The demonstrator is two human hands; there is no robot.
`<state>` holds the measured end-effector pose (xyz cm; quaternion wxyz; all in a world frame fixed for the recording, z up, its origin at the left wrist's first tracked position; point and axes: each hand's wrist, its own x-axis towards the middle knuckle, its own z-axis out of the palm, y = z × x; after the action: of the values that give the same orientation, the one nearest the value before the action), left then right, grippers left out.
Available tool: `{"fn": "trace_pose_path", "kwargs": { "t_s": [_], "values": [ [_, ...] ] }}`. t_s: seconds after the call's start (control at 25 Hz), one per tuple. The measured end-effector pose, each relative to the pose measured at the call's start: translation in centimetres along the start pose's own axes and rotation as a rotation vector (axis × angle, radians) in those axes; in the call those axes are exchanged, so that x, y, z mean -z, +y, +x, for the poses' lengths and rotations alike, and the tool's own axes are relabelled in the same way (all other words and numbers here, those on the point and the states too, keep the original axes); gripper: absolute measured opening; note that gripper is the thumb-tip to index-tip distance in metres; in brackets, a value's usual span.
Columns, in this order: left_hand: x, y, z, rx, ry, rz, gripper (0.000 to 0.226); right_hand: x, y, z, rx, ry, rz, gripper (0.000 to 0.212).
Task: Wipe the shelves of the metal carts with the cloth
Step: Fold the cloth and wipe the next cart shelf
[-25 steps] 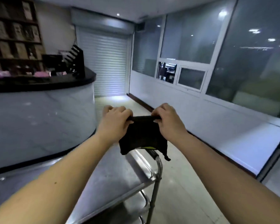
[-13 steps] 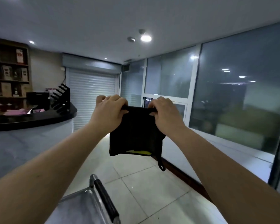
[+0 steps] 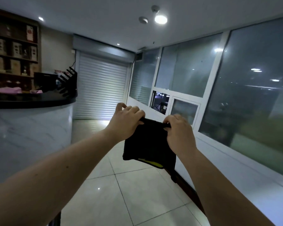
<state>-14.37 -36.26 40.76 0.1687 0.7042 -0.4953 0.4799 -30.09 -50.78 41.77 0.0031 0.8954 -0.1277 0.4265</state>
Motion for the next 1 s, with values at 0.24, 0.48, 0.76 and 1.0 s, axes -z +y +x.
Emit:
{"fn": "trace_pose_path", "kwargs": {
  "t_s": [0.24,0.48,0.76,1.0],
  "values": [
    [-16.2,-3.8,1.8,-0.033,-0.047,-0.023,0.019,-12.5,8.3,5.9,-0.048,-0.109,0.034,0.014],
    [-31.6,-7.6,3.2,0.098,-0.094,-0.075,0.011,-24.4,15.5,12.8,-0.027,-0.238,0.008,0.015],
    [-44.7,-13.8,5.1,0.279,-0.133,0.003,0.012,-39.7,22.5,22.3,0.114,-0.259,0.139,0.016],
    [-49.1,-22.8,4.2,0.528,-0.171,0.223,0.014,-53.3,20.2,32.3,0.359,-0.286,0.412,0.015]
  ]
}}
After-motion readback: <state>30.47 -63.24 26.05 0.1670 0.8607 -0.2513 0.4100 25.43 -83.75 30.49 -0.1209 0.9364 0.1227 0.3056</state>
